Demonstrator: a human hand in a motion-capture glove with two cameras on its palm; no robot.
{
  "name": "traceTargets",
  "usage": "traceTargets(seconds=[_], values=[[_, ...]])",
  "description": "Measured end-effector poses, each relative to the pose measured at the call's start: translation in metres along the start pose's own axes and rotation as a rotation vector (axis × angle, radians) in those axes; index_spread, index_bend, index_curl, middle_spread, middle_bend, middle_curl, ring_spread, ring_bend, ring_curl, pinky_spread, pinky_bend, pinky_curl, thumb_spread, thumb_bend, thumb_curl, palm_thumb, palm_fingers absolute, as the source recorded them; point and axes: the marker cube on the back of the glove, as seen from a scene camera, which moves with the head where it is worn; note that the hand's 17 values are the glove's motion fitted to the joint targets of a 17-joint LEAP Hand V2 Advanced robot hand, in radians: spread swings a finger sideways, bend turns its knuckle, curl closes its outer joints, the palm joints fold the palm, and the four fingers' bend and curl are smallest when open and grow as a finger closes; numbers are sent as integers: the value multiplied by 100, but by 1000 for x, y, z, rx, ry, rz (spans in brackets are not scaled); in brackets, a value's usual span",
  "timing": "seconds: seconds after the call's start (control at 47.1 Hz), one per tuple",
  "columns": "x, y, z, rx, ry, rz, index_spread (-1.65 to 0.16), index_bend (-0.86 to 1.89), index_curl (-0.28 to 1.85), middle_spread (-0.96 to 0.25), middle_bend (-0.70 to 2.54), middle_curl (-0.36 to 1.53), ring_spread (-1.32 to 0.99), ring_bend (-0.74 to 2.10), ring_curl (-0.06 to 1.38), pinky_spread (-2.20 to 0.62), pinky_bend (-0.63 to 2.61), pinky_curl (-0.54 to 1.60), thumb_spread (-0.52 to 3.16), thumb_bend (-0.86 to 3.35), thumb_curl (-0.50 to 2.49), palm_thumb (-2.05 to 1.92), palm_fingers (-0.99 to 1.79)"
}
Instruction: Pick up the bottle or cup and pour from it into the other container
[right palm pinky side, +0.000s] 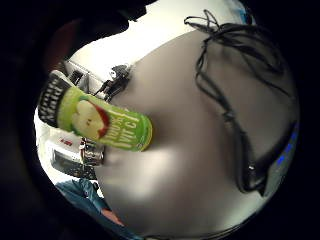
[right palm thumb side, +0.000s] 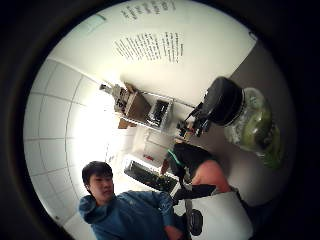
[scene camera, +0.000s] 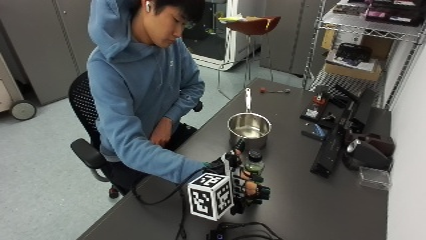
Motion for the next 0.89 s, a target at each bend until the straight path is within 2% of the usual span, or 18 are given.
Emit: traceTargets(seconds=[0.234,0.34,0.404,0.446,0.51,0.722,0.892], values=[[6,-7,38,13,-108,20,-30,8,14,17,20,33,15,61,32,26,89,33,87,-2,35,58,9],[4,-11,47,78,-147,6,-30,4,11,17,26,35,14,68,32,25,93,32,85,5,40,78,27],[3,-13,51,121,-159,-2,-27,6,10,14,37,38,9,73,32,23,88,30,83,8,42,88,49],[2,-13,54,142,-164,1,-22,13,13,10,48,41,2,76,33,15,79,27,79,12,46,98,80],[1,-14,58,157,-163,7,-17,19,18,6,47,42,-3,74,34,5,76,27,67,11,49,102,94],[-14,-12,72,114,-167,21,-13,16,26,-2,46,47,-12,70,40,-14,62,29,33,3,57,110,109],[-51,-13,82,9,-124,-34,-12,14,30,-4,46,49,-15,67,43,-21,57,31,19,-2,62,111,115]])
